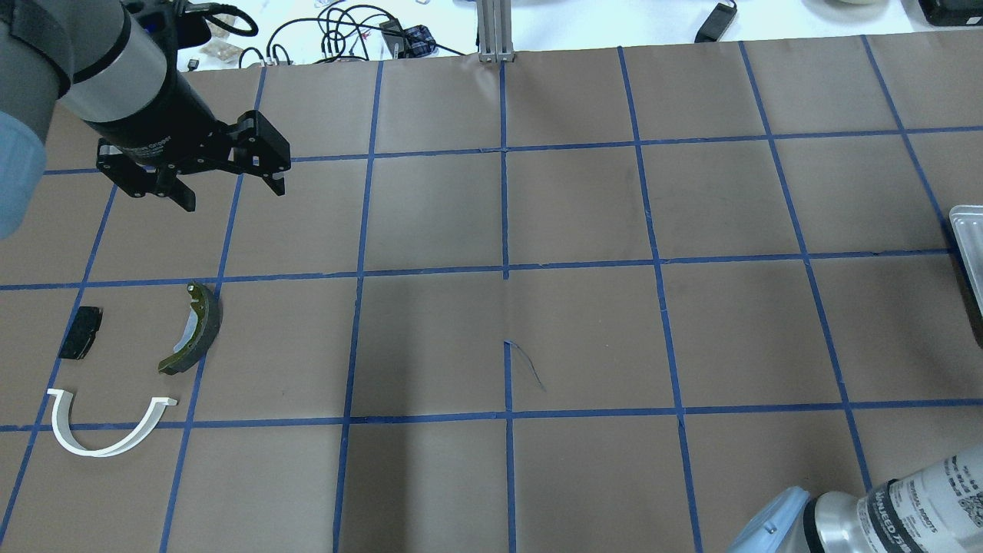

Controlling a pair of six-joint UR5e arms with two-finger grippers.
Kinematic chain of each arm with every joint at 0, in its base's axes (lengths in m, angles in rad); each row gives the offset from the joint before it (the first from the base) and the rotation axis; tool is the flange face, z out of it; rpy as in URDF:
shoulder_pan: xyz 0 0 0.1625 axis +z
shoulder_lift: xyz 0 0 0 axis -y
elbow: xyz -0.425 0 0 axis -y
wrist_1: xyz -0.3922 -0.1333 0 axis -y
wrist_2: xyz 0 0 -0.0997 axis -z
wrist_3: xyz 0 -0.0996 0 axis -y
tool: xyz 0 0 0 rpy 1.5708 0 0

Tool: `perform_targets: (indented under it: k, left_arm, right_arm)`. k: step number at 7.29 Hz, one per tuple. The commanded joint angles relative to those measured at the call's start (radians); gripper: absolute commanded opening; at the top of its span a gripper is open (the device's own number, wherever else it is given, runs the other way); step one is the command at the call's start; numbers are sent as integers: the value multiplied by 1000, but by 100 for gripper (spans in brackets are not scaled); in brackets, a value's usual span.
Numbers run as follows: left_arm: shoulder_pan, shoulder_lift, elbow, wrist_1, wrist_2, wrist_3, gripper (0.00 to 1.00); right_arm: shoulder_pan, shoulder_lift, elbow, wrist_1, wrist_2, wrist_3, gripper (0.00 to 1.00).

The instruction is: Place bearing gear from tray to pile

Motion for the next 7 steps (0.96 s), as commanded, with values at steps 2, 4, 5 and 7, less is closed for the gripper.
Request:
perform_targets:
  k: [2, 4, 5, 7]
  left_arm:
    - [1, 0, 0, 1, 0, 0, 100]
    - [1, 0, 0, 0, 0, 0, 100]
    - [1, 0, 0, 0, 0, 0, 100]
    - [3, 0, 0, 0, 0, 0, 100]
  right_arm:
    - [0, 3, 1, -3, 4, 16, 30]
    - [6, 11, -1, -8, 5, 25, 5]
    - [9, 8, -2, -8, 2, 35, 0]
    - [46, -9, -7, -20, 4, 105, 0]
